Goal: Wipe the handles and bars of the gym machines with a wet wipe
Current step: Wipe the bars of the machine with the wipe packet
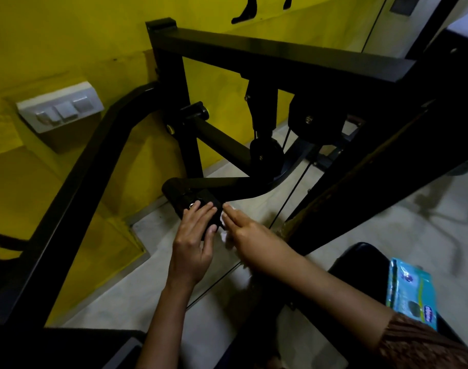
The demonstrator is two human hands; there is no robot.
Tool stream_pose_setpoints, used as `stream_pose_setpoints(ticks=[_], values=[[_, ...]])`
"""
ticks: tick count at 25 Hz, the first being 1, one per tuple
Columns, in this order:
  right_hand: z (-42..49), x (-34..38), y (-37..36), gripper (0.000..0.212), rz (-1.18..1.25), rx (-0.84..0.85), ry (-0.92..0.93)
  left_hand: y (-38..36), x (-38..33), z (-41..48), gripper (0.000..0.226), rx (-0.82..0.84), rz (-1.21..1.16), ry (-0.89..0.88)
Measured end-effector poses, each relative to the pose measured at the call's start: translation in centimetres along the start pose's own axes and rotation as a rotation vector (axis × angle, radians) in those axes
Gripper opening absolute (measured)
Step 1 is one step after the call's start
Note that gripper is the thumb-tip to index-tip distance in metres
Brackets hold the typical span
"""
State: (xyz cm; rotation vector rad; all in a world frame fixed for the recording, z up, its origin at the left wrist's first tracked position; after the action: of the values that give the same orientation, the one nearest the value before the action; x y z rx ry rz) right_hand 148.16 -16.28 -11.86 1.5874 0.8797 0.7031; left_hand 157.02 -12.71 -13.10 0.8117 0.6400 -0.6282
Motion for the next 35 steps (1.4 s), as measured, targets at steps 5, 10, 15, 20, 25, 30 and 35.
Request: stream_pose_setpoints(ticks=[5,10,15,20,25,30,35], values=[[-5.1,-0.4,-0.1,0.050,-0.051,-0.174,-0.080,-1.4,-1.8,-1.0,0.036,0.069,0.181,-0.169],[-13.2,-0.1,0.4,0.038,-0.119,-0.384,-0.189,-4.4,-4.8,-4.3,0.042,0.083,0.029,-0.161],[-18.4,-0.9,0.1,0.048,-0.074,-0.387,-0.283,-6.2,-8.5,-6.2,0.038,0.065,-0.013,-0.223],[-23.1,-1.4,-0.8,0.043,-0.046,-0.354,-0.309,-8.3,-12.0,-8.7,0.038,0.097,-0.102,-0.242],[-27.0,-1.3,-1.0,0.040,-0.066,-0.326,-0.290,-8.6,-13.2,-9.6,0.037,0.077,-0.146,-0.260],[-30.0,-3.1,-1.4,0.040,0.046,0.007,-0.307,-8.6,-12.9,-9.5,0.035,0.035,-0.187,-0.240],[-26.3,-5.4,1.2,0.007,0.238,-0.050,-0.348,-8.8,-12.7,-9.7,0.035,-0.017,-0.210,-0.243]])
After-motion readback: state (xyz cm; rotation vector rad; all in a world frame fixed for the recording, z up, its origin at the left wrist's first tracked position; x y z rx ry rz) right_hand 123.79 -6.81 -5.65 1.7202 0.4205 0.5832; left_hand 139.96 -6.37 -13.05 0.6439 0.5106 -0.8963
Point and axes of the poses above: each hand's wrist, its own z-axis towards the middle knuckle, its own y-axis out of the back of the hand, x = y × z, the point moved 8 cm from there along z, towards the middle knuckle, and after that the axes turned 14 degrees about -z, right-handed, at the moved point
